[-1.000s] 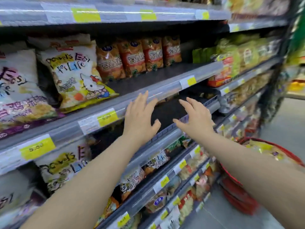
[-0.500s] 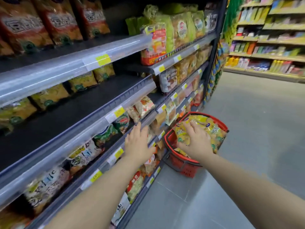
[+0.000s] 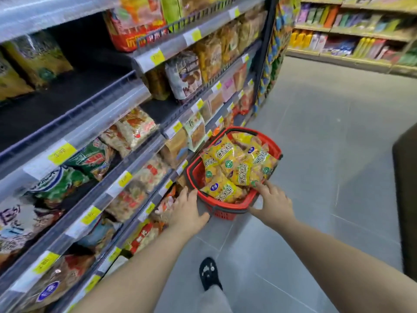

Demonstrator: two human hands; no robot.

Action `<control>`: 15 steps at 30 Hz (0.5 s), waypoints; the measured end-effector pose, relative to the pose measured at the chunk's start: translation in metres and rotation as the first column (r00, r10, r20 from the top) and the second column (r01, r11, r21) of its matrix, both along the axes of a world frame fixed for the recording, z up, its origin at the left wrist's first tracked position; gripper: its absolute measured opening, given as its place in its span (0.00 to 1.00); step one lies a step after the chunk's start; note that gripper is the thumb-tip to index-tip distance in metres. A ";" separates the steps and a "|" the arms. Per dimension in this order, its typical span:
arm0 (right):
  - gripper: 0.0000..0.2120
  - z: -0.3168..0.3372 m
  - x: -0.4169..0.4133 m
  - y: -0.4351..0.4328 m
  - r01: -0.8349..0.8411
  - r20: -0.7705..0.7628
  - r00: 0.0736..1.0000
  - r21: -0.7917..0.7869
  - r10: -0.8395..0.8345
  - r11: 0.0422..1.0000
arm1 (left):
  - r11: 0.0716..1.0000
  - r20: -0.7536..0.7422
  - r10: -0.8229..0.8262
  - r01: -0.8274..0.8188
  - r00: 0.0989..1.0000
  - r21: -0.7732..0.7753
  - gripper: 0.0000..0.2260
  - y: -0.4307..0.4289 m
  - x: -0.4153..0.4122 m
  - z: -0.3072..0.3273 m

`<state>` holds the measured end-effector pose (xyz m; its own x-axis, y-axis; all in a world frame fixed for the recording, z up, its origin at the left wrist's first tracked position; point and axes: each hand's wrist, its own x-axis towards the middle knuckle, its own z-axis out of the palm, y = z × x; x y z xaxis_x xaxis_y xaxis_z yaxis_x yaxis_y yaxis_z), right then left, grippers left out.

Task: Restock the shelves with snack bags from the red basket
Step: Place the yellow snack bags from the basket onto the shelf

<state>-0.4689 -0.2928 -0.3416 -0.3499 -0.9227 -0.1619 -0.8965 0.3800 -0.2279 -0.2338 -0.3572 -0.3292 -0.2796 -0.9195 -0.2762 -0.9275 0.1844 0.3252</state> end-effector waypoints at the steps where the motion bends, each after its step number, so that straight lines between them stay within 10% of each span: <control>1: 0.40 -0.006 -0.010 -0.006 0.018 -0.001 1.000 0.018 -0.018 1.000 | 1.000 -0.011 0.006 -0.006 1.000 0.017 0.36 -0.008 -0.008 -0.004; 15: 0.40 -0.060 -0.129 -0.158 0.073 0.068 0.994 0.217 -0.090 0.974 | 0.957 -0.036 0.094 -0.080 0.995 0.280 0.37 -0.169 -0.128 -0.066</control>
<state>-0.5977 -0.4509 -0.4019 -0.4012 -0.8329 -0.3812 -0.8436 0.4981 -0.2003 -0.3616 -0.5259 -0.3953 -0.2211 -0.8300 -0.5120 -0.9178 -0.0006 0.3971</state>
